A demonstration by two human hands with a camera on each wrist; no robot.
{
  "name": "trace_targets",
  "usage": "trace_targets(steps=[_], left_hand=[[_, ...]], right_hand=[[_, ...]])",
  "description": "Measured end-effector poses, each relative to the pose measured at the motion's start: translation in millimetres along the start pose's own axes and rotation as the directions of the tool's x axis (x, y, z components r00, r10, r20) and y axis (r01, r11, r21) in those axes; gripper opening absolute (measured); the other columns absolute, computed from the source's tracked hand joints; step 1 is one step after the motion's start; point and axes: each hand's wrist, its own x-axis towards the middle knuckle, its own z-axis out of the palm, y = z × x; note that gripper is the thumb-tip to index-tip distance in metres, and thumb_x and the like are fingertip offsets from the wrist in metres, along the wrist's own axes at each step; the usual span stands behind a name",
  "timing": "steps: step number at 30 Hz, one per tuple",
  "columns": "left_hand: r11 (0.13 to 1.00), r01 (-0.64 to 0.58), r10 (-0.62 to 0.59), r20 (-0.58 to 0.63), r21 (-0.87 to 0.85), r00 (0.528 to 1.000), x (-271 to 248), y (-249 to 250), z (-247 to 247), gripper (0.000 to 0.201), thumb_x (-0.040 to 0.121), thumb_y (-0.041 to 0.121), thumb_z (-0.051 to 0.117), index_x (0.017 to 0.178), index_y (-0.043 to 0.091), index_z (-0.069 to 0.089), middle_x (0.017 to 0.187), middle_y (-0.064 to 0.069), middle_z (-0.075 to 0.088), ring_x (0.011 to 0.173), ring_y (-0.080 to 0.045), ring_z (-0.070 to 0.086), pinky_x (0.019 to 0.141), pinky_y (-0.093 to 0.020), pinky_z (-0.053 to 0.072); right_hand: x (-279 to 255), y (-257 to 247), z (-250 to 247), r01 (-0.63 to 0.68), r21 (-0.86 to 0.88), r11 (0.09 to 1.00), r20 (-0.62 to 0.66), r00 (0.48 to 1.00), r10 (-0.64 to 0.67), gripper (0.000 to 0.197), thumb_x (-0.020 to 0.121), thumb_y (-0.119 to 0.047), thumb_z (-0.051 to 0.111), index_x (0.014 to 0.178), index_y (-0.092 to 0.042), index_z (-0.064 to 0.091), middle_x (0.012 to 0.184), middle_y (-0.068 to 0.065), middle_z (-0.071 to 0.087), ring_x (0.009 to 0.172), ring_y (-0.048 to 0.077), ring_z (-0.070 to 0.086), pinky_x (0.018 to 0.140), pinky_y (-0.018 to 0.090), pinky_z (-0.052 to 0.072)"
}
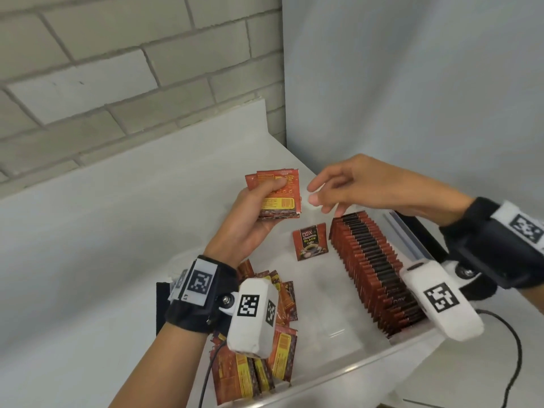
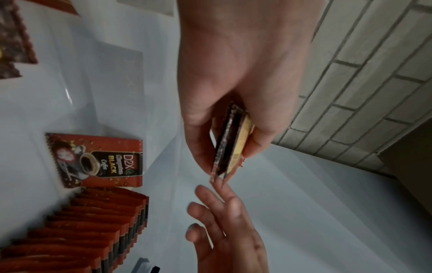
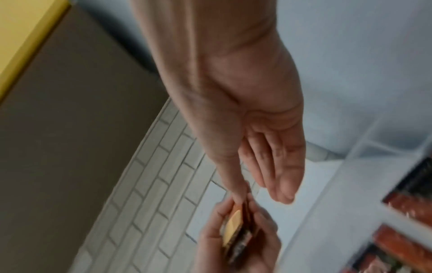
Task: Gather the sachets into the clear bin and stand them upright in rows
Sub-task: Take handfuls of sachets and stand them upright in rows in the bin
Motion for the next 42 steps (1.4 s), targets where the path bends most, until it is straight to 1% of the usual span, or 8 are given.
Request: trace_targets(steps=[8,13,22,25,31,35,38,42], left_hand=[[0.999,0.012,-0.017,0.148,0.034,0.989,-6.9,-0.9,6.0,0.036,0.082,0.031,0.06,0.111,0.01,0.064,0.099,-0.008,0.072,0.092,-0.019,0.069,0.078,-0.029,0.057],[0.987,0.162,-0.154,0.205,-0.022,0.967,-6.6,-0.3,8.0,0.056,0.088,0.058,0.041,0.098,0.014,0.074,0.09,-0.007,0.069,0.076,-0.015,0.062,0.071,-0.03,0.053],[0.992,0.129,-0.123,0.227,-0.01,0.966,-0.6,-3.5,6.1,0.025,0.07,0.022,0.071,0.091,0.008,0.077,0.091,-0.011,0.073,0.075,-0.016,0.07,0.061,-0.025,0.057],[0.995,0.1,-0.099,0.266,0.007,0.959,0.1,-5.6,3.2,0.042,0.054,0.019,0.086,0.093,0.007,0.077,0.099,-0.016,0.073,0.086,-0.022,0.072,0.073,-0.03,0.059],[0.993,0.024,-0.002,0.188,-0.114,0.982,2.2,-6.6,1.4,0.045,0.058,0.014,0.085,0.1,0.006,0.075,0.109,-0.02,0.07,0.095,-0.027,0.07,0.084,-0.036,0.057],[0.982,-0.047,0.072,0.131,-0.183,0.989,1.9,-5.7,6.3,0.031,0.078,0.007,0.06,0.108,0.002,0.063,0.102,-0.014,0.071,0.091,-0.021,0.071,0.083,-0.031,0.058],[0.978,-0.065,0.095,0.148,-0.199,0.984,1.0,-6.3,9.4,0.034,0.081,0.005,0.055,0.114,-0.001,0.058,0.103,-0.014,0.07,0.094,-0.022,0.069,0.086,-0.031,0.056],[0.978,-0.089,0.121,0.161,-0.19,0.98,1.6,-6.3,8.0,0.037,0.082,0.001,0.055,0.119,-0.003,0.056,0.107,-0.015,0.067,0.098,-0.023,0.067,0.088,-0.031,0.055]], right_hand=[[-3.4,4.7,20.8,-0.016,0.347,0.938,-0.11,0.992,0.058,0.025,0.083,-0.016,0.073,0.107,-0.011,0.066,0.077,0.004,0.073,0.061,0.005,0.059,0.056,0.015,0.049],[-17.9,4.8,16.4,0.185,0.421,0.888,-0.284,0.957,-0.064,0.008,0.081,-0.008,0.072,0.083,-0.014,0.067,0.073,0.005,0.073,0.061,0.008,0.062,0.058,0.017,0.051],[-30.4,21.0,12.1,0.41,0.069,0.909,-0.362,0.86,-0.36,0.022,0.079,0.005,0.072,0.088,-0.014,0.077,0.092,-0.004,0.074,0.083,0.017,0.07,0.079,0.033,0.058],[-32.7,23.5,9.9,0.436,-0.018,0.9,-0.343,0.843,-0.415,0.021,0.08,0.001,0.073,0.091,-0.015,0.078,0.095,-0.007,0.072,0.083,0.013,0.069,0.077,0.028,0.057],[-37.5,21.1,-0.8,0.14,0.266,0.954,-0.153,0.983,-0.102,0.046,0.078,-0.003,0.074,0.115,-0.03,0.065,0.097,-0.009,0.072,0.079,0.009,0.07,0.076,0.02,0.055],[-38.5,15.6,8.0,-0.077,0.488,0.869,0.107,0.994,0.028,0.048,0.067,-0.021,0.077,0.112,-0.016,0.062,0.101,-0.001,0.074,0.094,0.013,0.07,0.088,0.025,0.054],[-30.5,14.5,20.0,-0.062,0.608,0.791,0.035,0.998,0.051,0.033,0.069,-0.019,0.075,0.095,-0.001,0.068,0.093,0.012,0.074,0.085,0.016,0.071,0.082,0.023,0.057],[-20.0,14.6,21.6,-0.045,0.698,0.715,-0.069,0.989,0.131,0.015,0.076,-0.009,0.071,0.089,-0.002,0.065,0.093,0.016,0.074,0.086,0.021,0.073,0.078,0.024,0.059]])
